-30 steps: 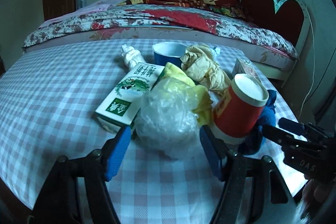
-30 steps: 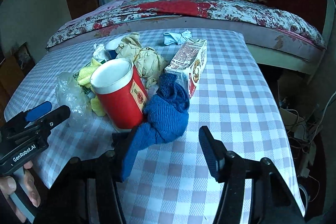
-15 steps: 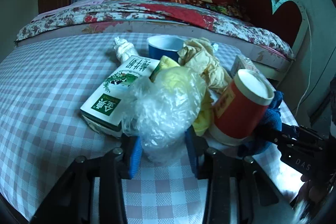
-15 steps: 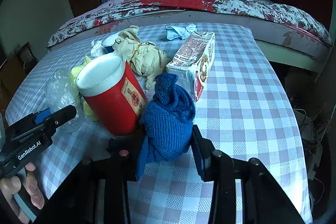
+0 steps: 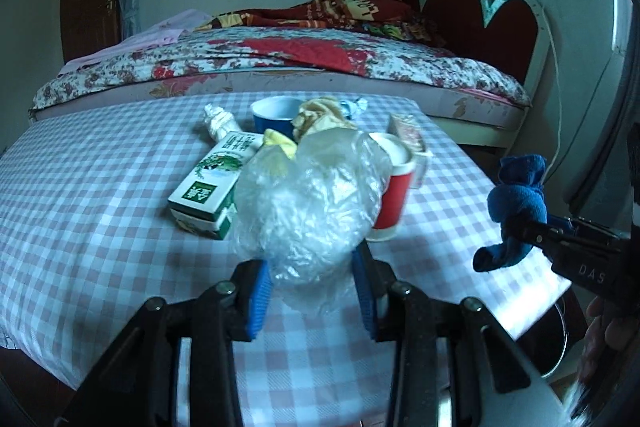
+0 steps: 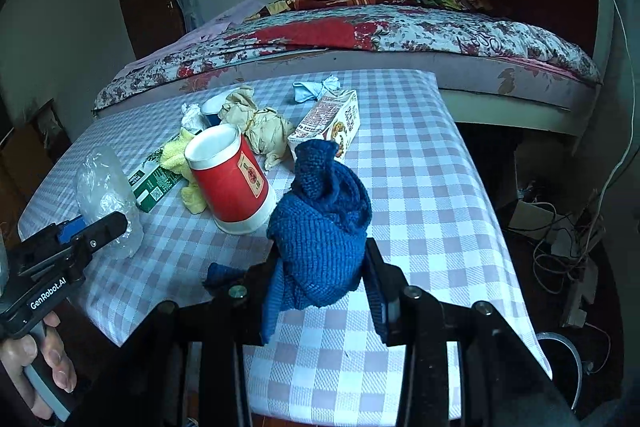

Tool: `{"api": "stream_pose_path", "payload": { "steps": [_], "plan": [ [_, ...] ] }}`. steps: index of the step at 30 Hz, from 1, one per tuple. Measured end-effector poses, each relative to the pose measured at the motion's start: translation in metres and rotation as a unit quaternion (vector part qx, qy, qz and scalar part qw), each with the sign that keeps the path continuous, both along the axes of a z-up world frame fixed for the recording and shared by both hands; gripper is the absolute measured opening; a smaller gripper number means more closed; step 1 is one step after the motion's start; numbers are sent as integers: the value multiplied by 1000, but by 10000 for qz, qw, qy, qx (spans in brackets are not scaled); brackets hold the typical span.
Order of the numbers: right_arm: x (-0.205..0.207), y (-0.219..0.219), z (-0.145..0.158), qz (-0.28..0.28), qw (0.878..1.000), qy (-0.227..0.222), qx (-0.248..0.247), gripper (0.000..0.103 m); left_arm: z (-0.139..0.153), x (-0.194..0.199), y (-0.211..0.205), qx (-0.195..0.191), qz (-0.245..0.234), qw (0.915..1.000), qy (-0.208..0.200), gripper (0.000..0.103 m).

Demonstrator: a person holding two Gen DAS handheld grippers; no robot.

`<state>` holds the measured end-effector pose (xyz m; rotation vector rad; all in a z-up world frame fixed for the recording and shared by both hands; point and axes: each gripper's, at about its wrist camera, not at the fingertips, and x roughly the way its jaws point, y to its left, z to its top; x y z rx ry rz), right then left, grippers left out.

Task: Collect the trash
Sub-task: 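Carry the plastic bag and sock to the bin and release both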

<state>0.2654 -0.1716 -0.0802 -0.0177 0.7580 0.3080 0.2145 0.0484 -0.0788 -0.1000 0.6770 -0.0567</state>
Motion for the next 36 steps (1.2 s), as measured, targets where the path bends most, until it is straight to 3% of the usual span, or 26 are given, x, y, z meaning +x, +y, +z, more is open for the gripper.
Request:
{"api": "stream_pose_path", "payload": {
  "steps": [8,19,27,36],
  "plan": [
    [-50,-34,26,-265,9994,-225,78,39,22,-32,-38,18,-475,9987,-202,38],
    [-107,-101,34,-940,9950,-287,163,39,29,-57,-107,11,-1248,9918,-284,38],
    [-131,-158,23,-1434,9894,-159,160,39,22,-67,-166,100,-1834,9827,-219,38],
    [-155,-229,-1,-1943,9808,41,125,39,1,-73,-236,126,-2591,9658,32,38]
  ]
}}
